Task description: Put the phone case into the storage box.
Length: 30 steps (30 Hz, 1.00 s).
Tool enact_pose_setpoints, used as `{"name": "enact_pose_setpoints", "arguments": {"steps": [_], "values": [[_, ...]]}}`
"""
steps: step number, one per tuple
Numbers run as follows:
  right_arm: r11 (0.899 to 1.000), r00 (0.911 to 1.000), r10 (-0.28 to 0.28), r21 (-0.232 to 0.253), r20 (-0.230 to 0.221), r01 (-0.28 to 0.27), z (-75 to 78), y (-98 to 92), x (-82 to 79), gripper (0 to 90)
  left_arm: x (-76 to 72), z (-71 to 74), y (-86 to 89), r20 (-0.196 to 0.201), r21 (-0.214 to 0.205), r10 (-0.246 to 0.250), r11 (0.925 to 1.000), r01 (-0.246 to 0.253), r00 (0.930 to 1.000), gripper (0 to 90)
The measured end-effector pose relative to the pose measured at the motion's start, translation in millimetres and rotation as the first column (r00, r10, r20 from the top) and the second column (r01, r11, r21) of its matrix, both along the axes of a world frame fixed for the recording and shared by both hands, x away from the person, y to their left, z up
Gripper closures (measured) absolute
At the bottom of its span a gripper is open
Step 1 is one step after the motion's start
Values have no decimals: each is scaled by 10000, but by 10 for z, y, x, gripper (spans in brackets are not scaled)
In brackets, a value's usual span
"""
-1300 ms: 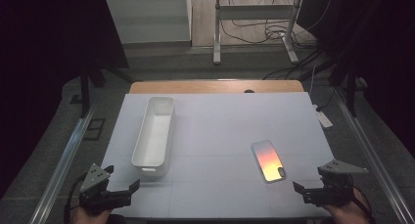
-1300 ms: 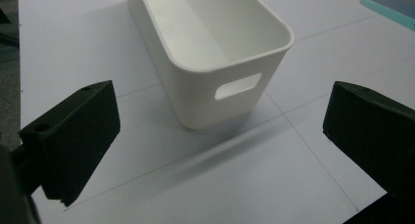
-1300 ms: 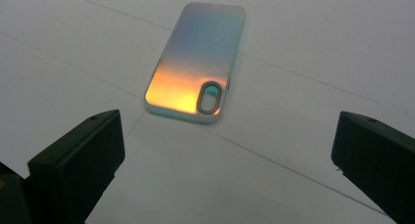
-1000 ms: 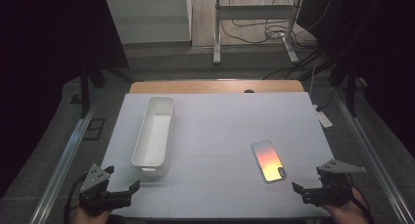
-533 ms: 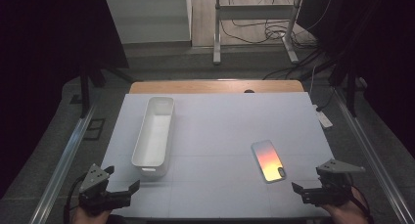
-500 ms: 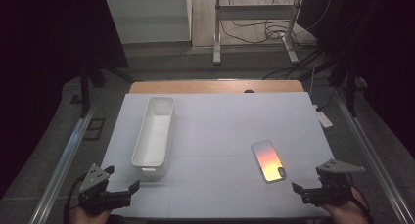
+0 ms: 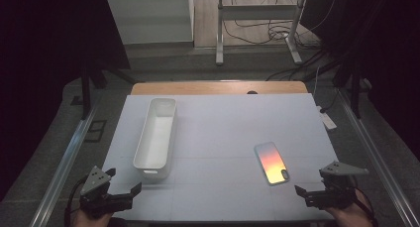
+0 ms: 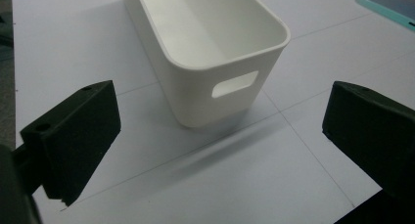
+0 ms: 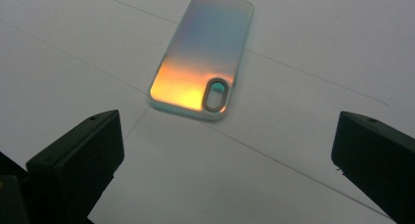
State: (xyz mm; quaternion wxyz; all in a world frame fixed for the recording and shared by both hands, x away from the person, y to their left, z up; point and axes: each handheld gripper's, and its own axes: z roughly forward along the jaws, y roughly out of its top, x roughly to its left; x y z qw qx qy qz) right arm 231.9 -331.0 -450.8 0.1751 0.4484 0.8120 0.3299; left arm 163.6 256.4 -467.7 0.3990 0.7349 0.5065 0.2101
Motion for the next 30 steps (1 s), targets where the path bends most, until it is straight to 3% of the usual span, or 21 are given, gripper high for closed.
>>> {"name": "enact_pose_setpoints", "arguments": {"steps": [19,30], "values": [[9984,9983,296,-476,-501,-320,-20,39,65,0,3,-1,-8,-15,62,-9,10000,9,10000,15],[9985,9969,332,-422,-708,-362,-3,50,141,0,6,-1,-10,-41,80,10,10000,-10,10000,16]]}}
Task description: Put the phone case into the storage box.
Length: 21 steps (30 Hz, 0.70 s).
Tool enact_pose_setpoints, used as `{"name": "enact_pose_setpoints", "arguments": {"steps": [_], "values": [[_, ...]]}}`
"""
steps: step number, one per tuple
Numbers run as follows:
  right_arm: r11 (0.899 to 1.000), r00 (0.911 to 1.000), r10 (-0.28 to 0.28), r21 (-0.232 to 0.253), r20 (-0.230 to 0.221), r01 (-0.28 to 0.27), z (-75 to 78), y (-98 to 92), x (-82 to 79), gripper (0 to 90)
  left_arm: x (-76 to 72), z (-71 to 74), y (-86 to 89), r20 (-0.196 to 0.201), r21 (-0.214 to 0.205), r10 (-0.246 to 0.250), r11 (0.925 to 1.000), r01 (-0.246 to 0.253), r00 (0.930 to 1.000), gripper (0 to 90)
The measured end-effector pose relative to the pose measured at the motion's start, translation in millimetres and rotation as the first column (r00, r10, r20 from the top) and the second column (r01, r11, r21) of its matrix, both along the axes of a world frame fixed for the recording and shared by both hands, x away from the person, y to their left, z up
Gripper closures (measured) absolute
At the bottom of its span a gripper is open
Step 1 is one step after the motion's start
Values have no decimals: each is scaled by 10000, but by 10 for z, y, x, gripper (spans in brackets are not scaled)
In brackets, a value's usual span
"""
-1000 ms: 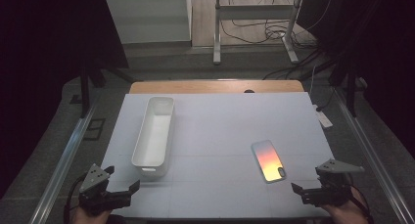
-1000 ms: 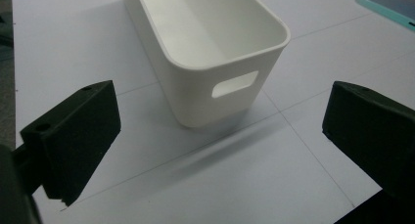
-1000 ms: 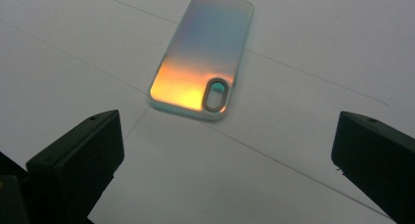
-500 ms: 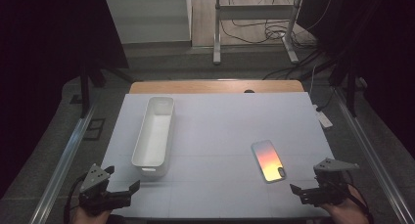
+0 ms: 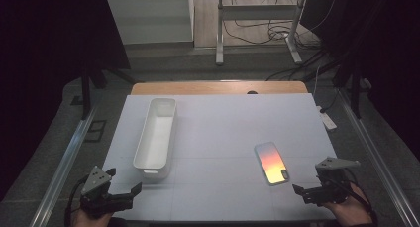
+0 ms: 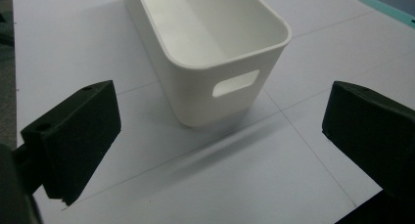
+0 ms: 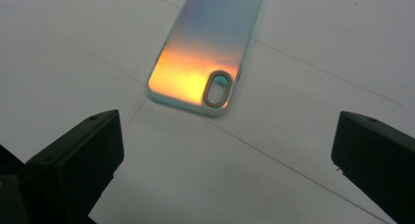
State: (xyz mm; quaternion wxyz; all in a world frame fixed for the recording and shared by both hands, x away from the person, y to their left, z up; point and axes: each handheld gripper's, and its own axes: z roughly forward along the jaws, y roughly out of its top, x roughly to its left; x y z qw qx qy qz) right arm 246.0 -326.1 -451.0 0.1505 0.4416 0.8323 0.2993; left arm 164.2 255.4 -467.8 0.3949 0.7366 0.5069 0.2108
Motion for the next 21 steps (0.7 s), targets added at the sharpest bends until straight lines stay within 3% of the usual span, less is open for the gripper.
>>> {"name": "enact_pose_setpoints", "arguments": {"steps": [21], "values": [[9999,9995,-70,-113,-304,66,-5,60,194,0,1,1,-10,22,87,-47,10000,47,10000,16]]}}
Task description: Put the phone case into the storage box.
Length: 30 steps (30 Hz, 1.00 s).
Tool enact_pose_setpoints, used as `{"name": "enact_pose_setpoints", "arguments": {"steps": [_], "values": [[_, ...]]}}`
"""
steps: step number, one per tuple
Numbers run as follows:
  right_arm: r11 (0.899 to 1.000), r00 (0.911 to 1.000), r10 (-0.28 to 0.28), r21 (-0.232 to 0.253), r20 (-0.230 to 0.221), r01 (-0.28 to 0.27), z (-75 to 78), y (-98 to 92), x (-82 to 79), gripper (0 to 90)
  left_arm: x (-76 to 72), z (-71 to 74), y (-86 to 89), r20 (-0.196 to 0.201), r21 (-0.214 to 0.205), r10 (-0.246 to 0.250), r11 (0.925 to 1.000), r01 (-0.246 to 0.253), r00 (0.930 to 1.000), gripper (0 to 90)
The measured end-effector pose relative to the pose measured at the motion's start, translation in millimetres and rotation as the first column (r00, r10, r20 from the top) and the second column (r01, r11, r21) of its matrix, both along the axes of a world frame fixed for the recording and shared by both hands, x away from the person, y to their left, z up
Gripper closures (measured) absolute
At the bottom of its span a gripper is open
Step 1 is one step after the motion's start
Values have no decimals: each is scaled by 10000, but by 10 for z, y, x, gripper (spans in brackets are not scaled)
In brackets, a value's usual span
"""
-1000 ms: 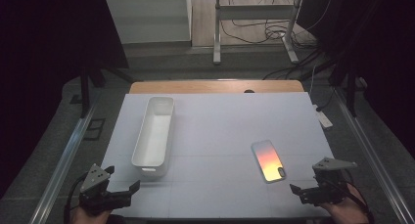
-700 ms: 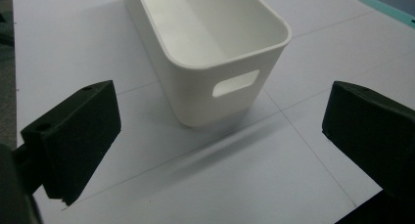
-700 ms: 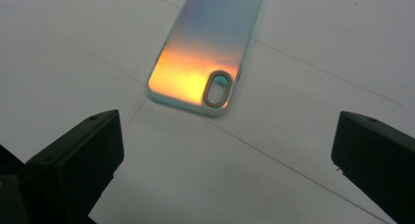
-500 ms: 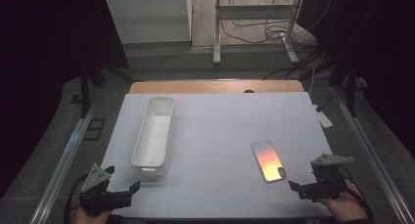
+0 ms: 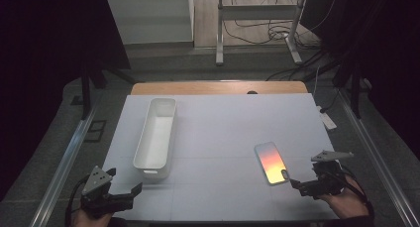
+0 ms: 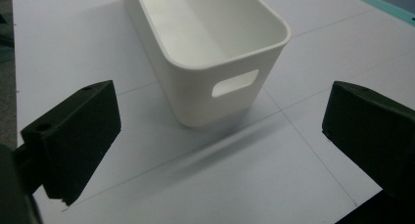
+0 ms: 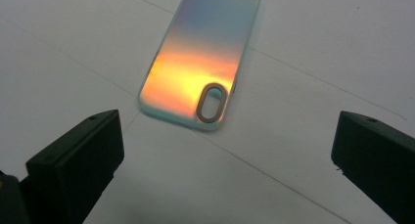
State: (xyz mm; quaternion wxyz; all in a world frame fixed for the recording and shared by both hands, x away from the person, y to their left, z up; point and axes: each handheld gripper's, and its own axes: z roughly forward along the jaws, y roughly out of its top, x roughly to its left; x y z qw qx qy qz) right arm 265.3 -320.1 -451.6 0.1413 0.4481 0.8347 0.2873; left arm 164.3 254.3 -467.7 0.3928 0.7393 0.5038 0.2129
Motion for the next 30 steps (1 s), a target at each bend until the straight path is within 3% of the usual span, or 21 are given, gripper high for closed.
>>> {"name": "enact_pose_setpoints", "arguments": {"steps": [19,30], "values": [[9997,9992,-197,140,-344,202,-44,45,194,0,2,0,-5,6,51,-67,10000,67,10000,17],[9998,9981,-167,-81,-597,163,-89,83,363,0,5,0,-10,-6,79,-94,9999,94,10000,18]]}}
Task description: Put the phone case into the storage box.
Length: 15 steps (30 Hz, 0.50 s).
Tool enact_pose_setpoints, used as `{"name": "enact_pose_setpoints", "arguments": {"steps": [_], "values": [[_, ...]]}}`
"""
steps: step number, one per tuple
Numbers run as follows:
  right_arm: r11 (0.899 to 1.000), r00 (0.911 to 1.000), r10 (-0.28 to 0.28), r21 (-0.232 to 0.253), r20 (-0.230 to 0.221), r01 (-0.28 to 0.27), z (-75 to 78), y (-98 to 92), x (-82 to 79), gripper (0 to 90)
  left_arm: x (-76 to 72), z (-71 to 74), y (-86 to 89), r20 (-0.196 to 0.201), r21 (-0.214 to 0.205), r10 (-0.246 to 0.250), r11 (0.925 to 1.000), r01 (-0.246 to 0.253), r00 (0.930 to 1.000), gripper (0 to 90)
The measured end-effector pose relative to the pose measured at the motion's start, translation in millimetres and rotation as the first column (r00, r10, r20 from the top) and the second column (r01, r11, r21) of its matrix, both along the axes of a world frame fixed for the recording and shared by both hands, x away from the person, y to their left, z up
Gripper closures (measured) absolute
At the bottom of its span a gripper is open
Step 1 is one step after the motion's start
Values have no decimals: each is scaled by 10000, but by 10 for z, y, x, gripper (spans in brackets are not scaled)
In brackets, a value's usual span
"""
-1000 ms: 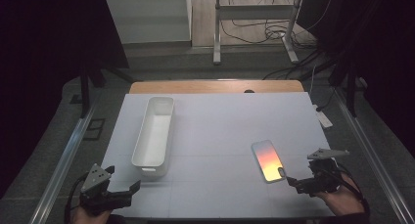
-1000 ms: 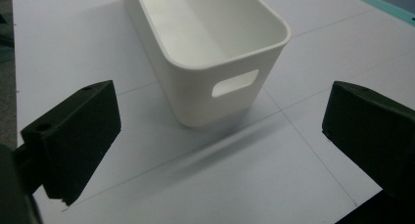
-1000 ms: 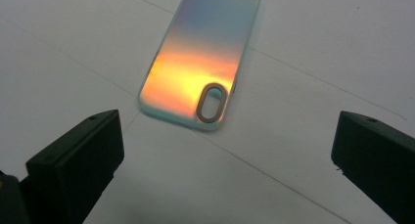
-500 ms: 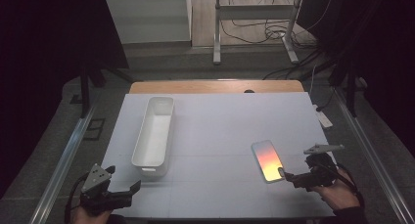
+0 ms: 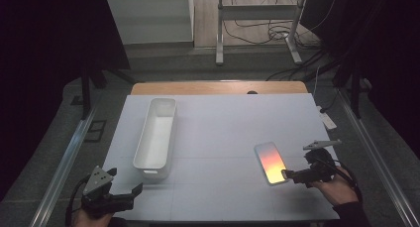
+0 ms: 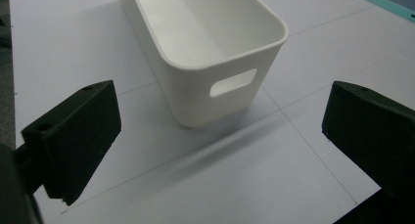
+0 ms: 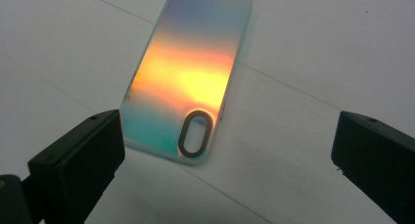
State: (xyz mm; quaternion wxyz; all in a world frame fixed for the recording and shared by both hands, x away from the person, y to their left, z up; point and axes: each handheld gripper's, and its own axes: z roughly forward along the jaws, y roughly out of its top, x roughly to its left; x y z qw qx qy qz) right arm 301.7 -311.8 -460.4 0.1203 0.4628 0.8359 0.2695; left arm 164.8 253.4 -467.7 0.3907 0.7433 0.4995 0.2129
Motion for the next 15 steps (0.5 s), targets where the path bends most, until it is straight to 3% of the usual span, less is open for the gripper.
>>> {"name": "enact_pose_setpoints", "arguments": {"steps": [15], "values": [[9988,10000,68,-492,12,-68,-22,77,196,0,0,0,1,-4,-1,-11,10000,11,10000,19]]}}
